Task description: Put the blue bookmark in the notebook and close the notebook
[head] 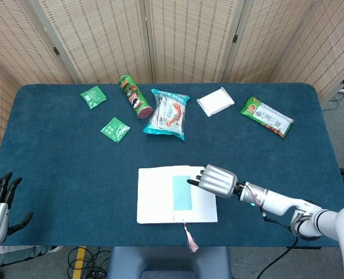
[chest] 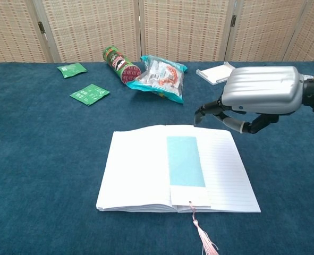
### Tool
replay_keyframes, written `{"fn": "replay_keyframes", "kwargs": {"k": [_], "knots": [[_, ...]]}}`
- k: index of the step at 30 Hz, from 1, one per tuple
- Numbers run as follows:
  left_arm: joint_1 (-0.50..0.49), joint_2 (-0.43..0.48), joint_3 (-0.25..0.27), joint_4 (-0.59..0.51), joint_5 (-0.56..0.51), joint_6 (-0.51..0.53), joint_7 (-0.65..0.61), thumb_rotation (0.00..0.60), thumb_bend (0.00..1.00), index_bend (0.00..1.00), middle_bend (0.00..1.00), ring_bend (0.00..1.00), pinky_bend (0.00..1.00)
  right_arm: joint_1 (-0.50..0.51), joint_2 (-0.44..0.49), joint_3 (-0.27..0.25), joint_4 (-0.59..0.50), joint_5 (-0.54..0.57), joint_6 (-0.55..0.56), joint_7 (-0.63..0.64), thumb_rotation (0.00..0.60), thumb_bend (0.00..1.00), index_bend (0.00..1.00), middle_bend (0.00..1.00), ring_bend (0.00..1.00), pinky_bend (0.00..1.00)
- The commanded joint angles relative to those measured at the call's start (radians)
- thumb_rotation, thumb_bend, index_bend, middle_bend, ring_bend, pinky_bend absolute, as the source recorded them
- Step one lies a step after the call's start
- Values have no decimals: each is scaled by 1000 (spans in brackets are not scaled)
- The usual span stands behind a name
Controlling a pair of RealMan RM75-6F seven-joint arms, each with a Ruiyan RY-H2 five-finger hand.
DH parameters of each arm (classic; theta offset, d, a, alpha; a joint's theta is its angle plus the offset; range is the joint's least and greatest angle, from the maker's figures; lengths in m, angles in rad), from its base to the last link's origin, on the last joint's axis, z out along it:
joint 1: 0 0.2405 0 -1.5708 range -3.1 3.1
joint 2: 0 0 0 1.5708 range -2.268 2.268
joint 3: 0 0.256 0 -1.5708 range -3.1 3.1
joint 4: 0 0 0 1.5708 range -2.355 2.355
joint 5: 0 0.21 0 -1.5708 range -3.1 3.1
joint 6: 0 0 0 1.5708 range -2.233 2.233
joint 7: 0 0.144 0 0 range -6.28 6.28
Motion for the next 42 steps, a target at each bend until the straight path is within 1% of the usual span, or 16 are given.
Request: {"fn": "replay_keyframes", "kwargs": {"k": [1,4,8,13,17,20,25,27,32,35,38,39,40,41,42], "knots": [[-2,-2,0,0,0,-2,1,600,253,125,0,12,162,1,18,10,-49,16,-58,-28,600,711,278,741,813,845],[-2,-3,2,1,2,-3,0,600,253,125,0,13,162,5,23,14,-76,19,-94,-43,600,780,278,804,866,886],[-2,-3,1,5,-1,-4,-5,600,253,124,0,13,162,5,29,25,-101,26,-129,-54,600,844,279,850,899,911],[-6,-4,1,10,4,-6,-11,600,253,125,0,12,162,2,29,31,-122,31,-167,-58,600,871,278,883,931,926],[-17,-7,-1,17,24,-9,-16,600,253,125,0,12,162,-12,34,40,-127,18,-140,-55,600,867,278,886,933,929],[-40,-12,-6,26,51,-23,-22,600,253,125,0,12,162,-28,60,55,-146,35,-132,-81,600,821,279,886,933,929],[-92,-20,-14,39,100,-63,-46,600,253,127,0,12,162,-58,107,73,-197,69,-133,-132,600,711,278,886,934,929],[-114,-25,-15,50,120,-81,-66,600,253,128,0,13,162,-73,122,80,-214,81,-126,-153,600,648,278,886,935,929],[-194,-51,-9,104,197,-150,-128,600,244,128,0,13,162,-132,176,101,-266,123,-80,-216,600,428,278,860,926,929],[-246,-80,1,151,247,-195,-157,600,204,126,0,13,162,-177,205,116,-298,150,-35,-256,600,367,278,803,865,928],[-294,-117,12,196,293,-231,-163,600,197,123,0,13,162,-225,233,130,-332,185,5,-299,600,341,276,704,757,899],[-307,-125,15,208,307,-240,-159,600,197,121,0,13,162,-240,240,134,-342,197,17,-310,600,339,268,658,707,872],[-319,-135,17,218,318,-246,-154,600,197,119,0,13,162,-255,247,137,-353,208,28,-316,600,339,254,594,638,821],[-332,-151,18,231,330,-253,-148,600,197,117,0,13,162,-274,255,143,-365,223,43,-321,600,339,246,566,608,792],[-342,-162,20,240,338,-259,-142,600,197,116,0,13,162,-287,261,146,-372,235,52,-327,600,339,223,498,531,714]]}}
